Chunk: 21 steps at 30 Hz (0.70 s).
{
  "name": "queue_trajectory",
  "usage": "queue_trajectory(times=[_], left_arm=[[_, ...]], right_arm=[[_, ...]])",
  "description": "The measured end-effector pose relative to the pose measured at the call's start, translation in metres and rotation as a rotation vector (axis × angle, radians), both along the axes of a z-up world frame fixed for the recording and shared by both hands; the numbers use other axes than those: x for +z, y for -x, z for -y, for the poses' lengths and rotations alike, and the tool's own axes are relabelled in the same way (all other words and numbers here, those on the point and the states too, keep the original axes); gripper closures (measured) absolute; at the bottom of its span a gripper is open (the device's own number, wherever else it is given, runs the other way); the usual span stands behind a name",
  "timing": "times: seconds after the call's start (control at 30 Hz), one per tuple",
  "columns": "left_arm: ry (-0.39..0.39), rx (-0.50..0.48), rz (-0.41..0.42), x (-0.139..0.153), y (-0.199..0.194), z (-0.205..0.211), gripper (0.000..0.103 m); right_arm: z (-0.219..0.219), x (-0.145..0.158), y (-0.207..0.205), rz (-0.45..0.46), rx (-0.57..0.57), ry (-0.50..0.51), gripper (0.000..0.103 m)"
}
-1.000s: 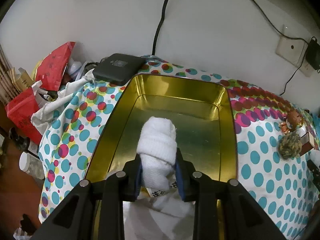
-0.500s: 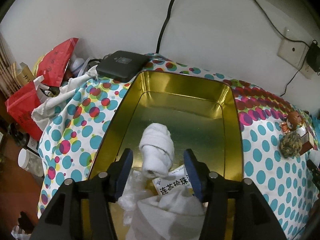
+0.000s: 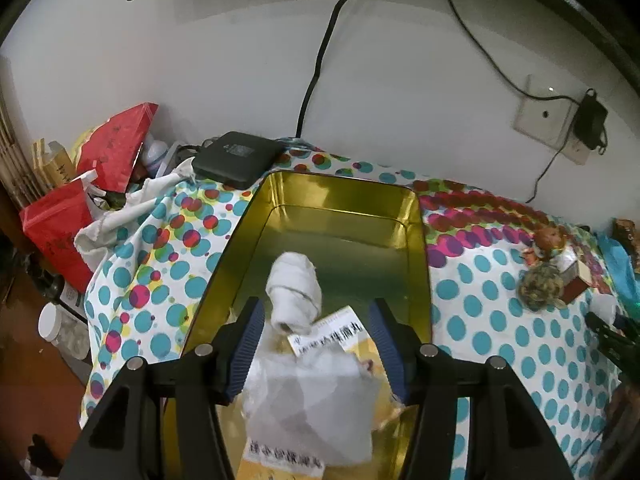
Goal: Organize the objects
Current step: 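Carry the white rolled cloth in the left tool into the tray and open, then carry the rolled white towel in the right tool over the tray and release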
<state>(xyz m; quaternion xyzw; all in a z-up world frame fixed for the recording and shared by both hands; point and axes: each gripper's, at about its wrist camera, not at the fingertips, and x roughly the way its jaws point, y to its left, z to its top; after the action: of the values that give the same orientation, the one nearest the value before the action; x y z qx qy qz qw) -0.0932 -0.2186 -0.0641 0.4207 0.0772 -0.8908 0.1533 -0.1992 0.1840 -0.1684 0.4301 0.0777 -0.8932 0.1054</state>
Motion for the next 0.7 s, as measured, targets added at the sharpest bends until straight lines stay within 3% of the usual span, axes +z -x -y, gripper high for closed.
queue_trajectory(times=[0.17,0.6,0.7], left_arm=[[-0.023,-0.005,-0.031,0.007,-0.023,-0.015,0.046],[0.106,-0.105,-0.123,0.012,-0.08,-0.105,0.043],[0.17,-0.136,-0.134,0.009,-0.088,-0.125,0.043]], right_arm=[[0.0,-0.001,0.0,-0.004,-0.001,-0.009,0.045],[0.012,0.002,-0.008,-0.032,0.011,-0.062,0.048],[0.012,0.002,-0.008,-0.033,0.011,-0.064,0.048]])
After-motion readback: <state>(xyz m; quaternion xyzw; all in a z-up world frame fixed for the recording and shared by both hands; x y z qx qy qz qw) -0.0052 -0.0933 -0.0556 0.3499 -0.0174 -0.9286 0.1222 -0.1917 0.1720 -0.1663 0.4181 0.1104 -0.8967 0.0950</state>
